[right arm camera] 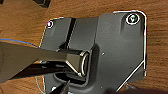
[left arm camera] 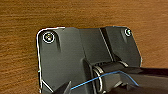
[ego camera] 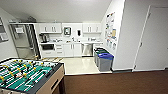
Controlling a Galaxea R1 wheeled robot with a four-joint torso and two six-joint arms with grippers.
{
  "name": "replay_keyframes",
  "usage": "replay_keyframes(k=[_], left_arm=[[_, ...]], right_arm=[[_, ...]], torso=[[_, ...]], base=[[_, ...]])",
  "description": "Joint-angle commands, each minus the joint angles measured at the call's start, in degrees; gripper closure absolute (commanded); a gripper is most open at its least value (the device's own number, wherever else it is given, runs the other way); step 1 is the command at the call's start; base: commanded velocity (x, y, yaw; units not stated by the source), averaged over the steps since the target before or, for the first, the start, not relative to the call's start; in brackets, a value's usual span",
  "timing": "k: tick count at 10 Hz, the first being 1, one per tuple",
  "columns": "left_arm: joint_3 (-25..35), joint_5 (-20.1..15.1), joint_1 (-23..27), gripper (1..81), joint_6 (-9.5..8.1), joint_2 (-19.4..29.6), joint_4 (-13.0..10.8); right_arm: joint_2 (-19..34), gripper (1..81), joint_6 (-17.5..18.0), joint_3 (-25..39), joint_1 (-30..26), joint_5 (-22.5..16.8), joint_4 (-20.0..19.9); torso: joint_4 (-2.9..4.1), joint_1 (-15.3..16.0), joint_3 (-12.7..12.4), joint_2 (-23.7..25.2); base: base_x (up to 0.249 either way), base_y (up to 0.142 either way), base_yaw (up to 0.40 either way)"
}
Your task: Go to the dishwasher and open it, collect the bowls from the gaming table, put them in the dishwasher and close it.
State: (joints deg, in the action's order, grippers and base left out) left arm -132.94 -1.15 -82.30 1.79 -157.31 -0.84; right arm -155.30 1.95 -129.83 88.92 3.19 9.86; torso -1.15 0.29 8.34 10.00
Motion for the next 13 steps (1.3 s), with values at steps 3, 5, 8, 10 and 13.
replay_keyframes(k=[3,5,8,10,13], left_arm=[[0.5,-2.8,3.7,1.0,0.58,0.8,0.1],[0.6,-2.8,3.6,1.0,0.58,0.8,0.1],[0.6,-2.8,3.6,1.0,0.58,0.7,0.1],[0.6,-2.8,3.6,1.0,0.58,0.8,0.1],[0.6,-2.8,3.4,1.0,0.58,0.8,0.1]], right_arm=[[0.1,1.0,-0.2,-0.6,-2.4,-2.5,0.2],[0.0,1.0,-0.2,-0.7,-2.3,-2.5,0.2],[0.0,1.0,-0.2,-0.9,-2.4,-2.5,0.2],[0.0,1.0,-0.2,-0.8,-2.4,-2.5,0.2],[-0.7,1.0,-0.2,-1.3,-2.3,-2.5,0.2]], torso=[[0.00,-0.1,0.0,0.1],[0.00,0.0,0.0,0.0],[0.00,0.0,0.0,0.0],[0.00,0.0,0.0,0.0],[0.00,0.0,0.0,0.0]], base=[[0.105,0.000,0.000],[0.115,0.000,0.000],[0.118,0.000,0.000],[0.131,0.000,0.000],[0.131,0.000,0.000]])
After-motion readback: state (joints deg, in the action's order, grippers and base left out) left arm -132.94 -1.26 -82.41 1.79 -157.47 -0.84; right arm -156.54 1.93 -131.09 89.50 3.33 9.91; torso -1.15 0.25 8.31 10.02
